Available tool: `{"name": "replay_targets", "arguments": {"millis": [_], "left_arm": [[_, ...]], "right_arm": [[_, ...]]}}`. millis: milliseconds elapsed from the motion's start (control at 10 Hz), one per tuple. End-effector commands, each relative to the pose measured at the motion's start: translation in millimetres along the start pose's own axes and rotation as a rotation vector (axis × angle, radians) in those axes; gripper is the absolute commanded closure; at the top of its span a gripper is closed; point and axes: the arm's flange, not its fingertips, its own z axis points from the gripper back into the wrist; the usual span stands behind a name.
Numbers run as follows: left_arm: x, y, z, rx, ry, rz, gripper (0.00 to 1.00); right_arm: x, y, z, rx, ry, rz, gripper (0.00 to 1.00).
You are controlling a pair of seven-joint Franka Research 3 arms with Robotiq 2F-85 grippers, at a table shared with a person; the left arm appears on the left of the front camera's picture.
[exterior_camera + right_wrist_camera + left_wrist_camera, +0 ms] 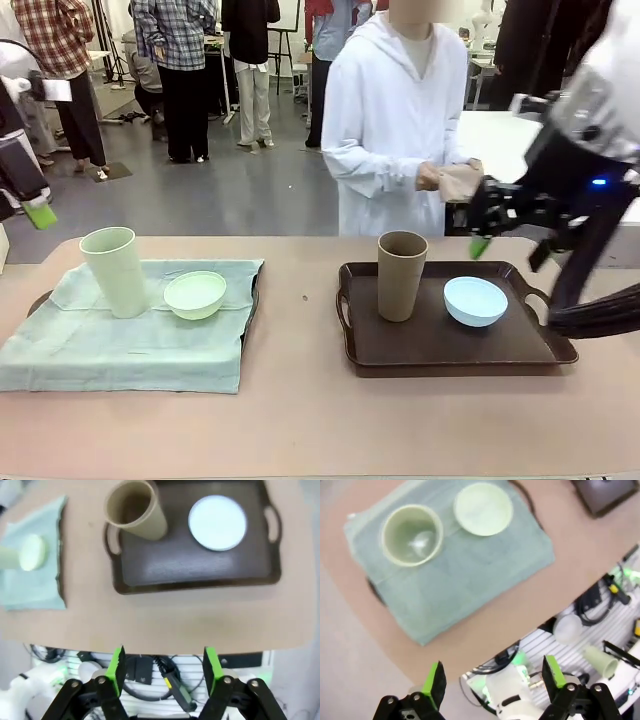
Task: Set up a tray with a mat and arrange the tableware.
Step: Pick up the Picnic Bowl and Reusable plastic cup from the Handle tray in front of the human's position and hold them in the air.
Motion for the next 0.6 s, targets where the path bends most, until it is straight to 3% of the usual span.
{"name": "replay_targets", "arguments": {"millis": [0, 300, 400, 500], "left_arm": [[11.0, -7.5, -9.0, -0.058, 0.015, -0.039, 0.0], [11.0, -7.5, -9.0, -0.058, 0.015, -0.039, 0.0], [6.3, -7.0, -7.7, -0.022, 0.014, -0.024, 0.0], [9.7, 2.8, -11.7, -0.08, 0.005, -0.016, 0.0]], "right_arm": [[3.8, 27.2, -7.2, -0.017, 0.006, 0.058, 0.22], [3.8, 27.2, -7.2, -0.017, 0.006, 0.058, 0.22], [-4.3, 17.4, -3.7, -0.03, -0.002, 0.032, 0.22], [14.4, -9.4, 4.9, 0.024, 0.016, -0.011, 0.22]]}}
